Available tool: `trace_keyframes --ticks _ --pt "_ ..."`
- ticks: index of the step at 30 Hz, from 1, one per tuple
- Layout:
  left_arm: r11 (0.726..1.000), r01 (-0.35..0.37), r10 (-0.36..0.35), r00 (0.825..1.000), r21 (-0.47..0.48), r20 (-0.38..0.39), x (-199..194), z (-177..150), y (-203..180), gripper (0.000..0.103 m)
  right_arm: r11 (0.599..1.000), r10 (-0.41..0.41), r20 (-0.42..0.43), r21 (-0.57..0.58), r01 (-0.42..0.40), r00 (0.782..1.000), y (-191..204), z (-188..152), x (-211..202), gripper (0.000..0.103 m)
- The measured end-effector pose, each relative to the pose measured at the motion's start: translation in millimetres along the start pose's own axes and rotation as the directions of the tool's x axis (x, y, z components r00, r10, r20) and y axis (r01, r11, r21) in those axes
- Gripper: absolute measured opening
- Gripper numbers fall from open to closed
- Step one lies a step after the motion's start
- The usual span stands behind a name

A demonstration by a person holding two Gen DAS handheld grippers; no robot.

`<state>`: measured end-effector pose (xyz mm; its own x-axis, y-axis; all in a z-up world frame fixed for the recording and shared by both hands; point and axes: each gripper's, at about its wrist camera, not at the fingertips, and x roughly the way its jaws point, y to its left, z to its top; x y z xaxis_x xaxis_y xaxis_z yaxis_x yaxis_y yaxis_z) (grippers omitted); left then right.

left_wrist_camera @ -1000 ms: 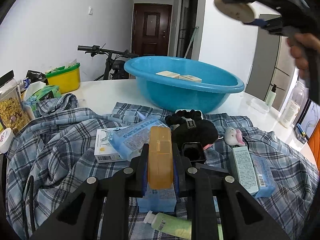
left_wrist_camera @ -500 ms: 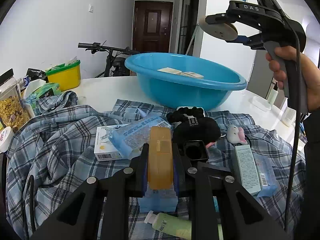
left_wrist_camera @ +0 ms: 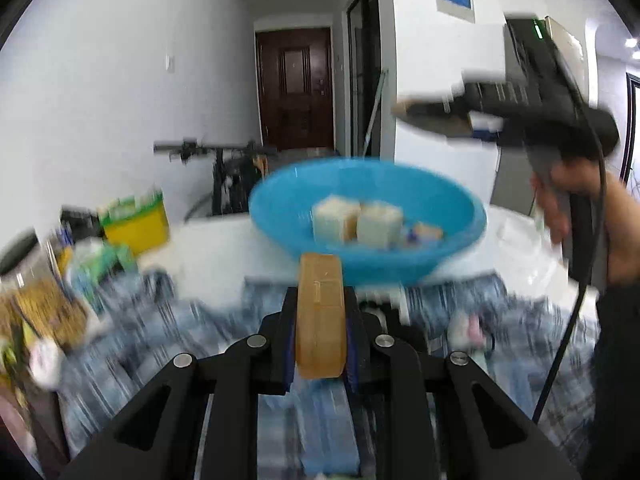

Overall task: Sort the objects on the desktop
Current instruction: 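Carry the tan lid over the basin with the right tool while the left tool lifts the soap box, then carry the soap bar into the basin with the left tool while the right tool holds the lid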

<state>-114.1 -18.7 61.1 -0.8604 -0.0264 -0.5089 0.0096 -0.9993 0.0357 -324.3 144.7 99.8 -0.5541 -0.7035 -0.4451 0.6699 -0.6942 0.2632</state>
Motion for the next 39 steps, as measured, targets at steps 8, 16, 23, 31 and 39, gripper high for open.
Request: trace_keyframes --ticks 8,16,23,31,39 --pt "0.999 -0.037 0.033 0.993 0.03 0.109 8.1 88.7 10.4 0.021 1.0 0.009 0.018 0.002 -0.009 1.0 -1.0 1.7 -8.1 0.081" --pt "1.0 -0.004 0.001 0.994 0.023 0.108 56.1 136.6 14.5 0.021 0.999 -0.002 0.003 0.032 0.002 1.0 -13.1 -1.8 -5.0 0.081" --pt "0.999 0.007 -0.008 1.0 0.052 0.02 107.2 128.9 16.6 0.021 1.0 -0.022 -0.027 0.014 0.022 0.999 -11.3 -4.3 5.1 0.081" --pt "0.999 0.043 -0.042 0.999 0.009 -0.012 119.3 122.3 26.3 0.021 0.999 -0.041 -0.07 -0.007 0.041 0.997 -7.2 -8.4 19.3 0.081" --pt "0.997 0.079 -0.079 0.996 0.001 -0.037 123.1 116.8 25.6 0.021 0.998 -0.058 -0.072 -0.01 0.057 0.996 -9.8 -8.8 16.8 0.081"
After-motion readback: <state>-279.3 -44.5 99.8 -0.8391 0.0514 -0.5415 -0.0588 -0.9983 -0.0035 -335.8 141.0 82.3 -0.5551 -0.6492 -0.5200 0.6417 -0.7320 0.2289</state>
